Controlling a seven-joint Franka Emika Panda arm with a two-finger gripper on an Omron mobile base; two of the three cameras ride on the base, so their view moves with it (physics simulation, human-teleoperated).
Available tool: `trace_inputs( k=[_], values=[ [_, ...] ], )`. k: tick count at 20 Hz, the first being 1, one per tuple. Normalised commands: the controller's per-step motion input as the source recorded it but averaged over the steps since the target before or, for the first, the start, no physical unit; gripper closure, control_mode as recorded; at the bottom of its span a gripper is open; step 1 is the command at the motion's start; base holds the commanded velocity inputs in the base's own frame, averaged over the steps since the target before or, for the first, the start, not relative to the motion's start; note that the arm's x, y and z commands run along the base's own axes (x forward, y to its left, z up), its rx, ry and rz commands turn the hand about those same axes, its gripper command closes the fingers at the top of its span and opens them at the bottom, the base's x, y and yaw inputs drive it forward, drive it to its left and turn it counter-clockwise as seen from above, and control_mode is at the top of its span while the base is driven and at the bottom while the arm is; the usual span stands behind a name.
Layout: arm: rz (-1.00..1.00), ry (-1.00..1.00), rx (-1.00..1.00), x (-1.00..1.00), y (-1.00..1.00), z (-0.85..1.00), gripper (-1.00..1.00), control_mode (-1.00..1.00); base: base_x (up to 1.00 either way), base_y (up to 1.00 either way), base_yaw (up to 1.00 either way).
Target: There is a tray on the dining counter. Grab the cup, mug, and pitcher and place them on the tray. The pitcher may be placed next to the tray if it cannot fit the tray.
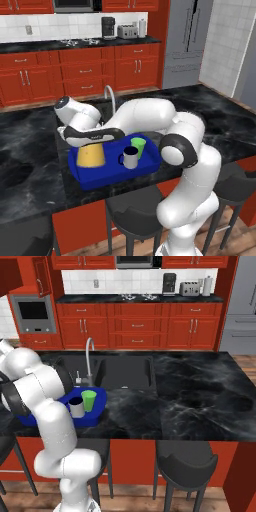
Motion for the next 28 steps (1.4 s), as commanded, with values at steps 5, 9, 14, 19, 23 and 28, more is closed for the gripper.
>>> trace_inputs(
  k=[5, 9, 14, 19, 23, 28],
  values=[
    [-0.06, -0.07, 0.0, -0.68, -0.47, -0.79, 1.0, -1.0, 0.0, 0.0, 0.0],
    [-0.02, -0.05, 0.0, -0.59, -0.49, -0.8, 1.0, -1.0, 0.0, 0.0, 0.0],
    [0.0, -0.03, 0.0, -0.48, -0.28, -0.79, 1.0, -1.0, 0.0, 0.0, 0.0],
    [0.0, -0.01, 0.0, -0.29, -0.04, -0.77, 1.0, -1.0, 0.0, 0.0, 0.0],
    [0.0, 0.0, 0.0, 0.0, 0.0, -0.52, -1.0, -1.0, 0.0, 0.0, 0.0],
    [0.0, 0.0, 0.0, -0.06, 0.0, -0.09, -1.0, -1.0, 0.0, 0.0, 0.0]
  ],
)
